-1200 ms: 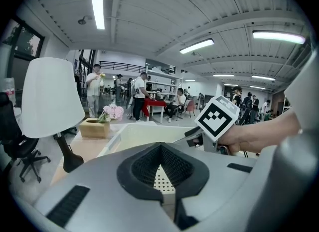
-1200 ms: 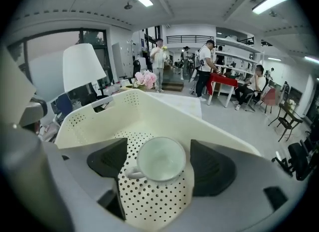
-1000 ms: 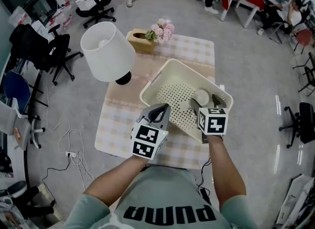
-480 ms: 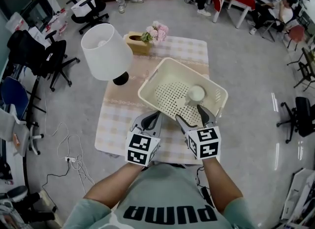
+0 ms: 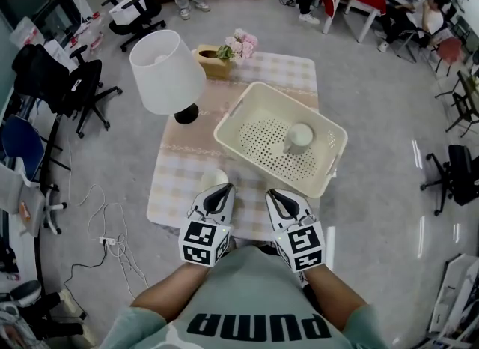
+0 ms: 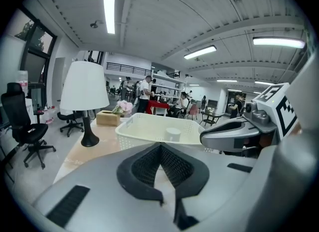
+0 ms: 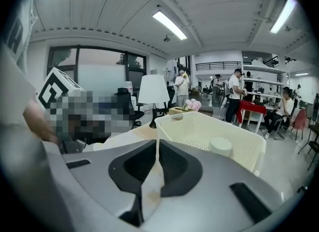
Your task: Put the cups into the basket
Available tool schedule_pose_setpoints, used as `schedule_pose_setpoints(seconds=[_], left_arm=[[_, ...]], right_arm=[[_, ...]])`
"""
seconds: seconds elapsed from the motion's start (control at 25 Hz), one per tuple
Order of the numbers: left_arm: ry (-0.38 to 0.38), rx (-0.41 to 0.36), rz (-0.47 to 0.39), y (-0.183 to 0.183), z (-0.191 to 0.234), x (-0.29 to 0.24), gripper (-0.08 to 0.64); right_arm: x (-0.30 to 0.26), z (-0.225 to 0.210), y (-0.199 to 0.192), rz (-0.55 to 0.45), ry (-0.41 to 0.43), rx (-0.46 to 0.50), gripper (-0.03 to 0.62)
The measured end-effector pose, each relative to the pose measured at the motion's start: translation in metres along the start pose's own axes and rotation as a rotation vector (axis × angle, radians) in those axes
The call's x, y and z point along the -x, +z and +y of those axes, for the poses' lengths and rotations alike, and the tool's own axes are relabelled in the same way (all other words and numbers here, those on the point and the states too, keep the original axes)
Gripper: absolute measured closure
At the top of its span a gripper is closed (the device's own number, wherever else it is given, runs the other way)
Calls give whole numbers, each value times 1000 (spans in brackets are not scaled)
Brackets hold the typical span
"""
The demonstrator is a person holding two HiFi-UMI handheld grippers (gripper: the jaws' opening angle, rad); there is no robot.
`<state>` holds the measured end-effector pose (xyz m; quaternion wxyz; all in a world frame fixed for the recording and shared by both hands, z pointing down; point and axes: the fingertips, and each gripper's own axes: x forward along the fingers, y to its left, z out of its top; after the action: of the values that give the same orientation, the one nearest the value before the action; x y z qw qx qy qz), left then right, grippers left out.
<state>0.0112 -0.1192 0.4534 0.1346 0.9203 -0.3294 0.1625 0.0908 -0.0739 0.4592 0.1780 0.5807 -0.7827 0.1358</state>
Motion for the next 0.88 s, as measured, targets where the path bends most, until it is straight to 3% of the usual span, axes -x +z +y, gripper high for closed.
schedule_pose_setpoints(seconds=[0.44,0.88], left_arm=[[51,10,12,-34,16,48,559],[76,9,-6,-35,19,58,560]], right_arm=[[1,66,-4,-10,125,49,575],[-5,78,-5,-2,155,65,575]])
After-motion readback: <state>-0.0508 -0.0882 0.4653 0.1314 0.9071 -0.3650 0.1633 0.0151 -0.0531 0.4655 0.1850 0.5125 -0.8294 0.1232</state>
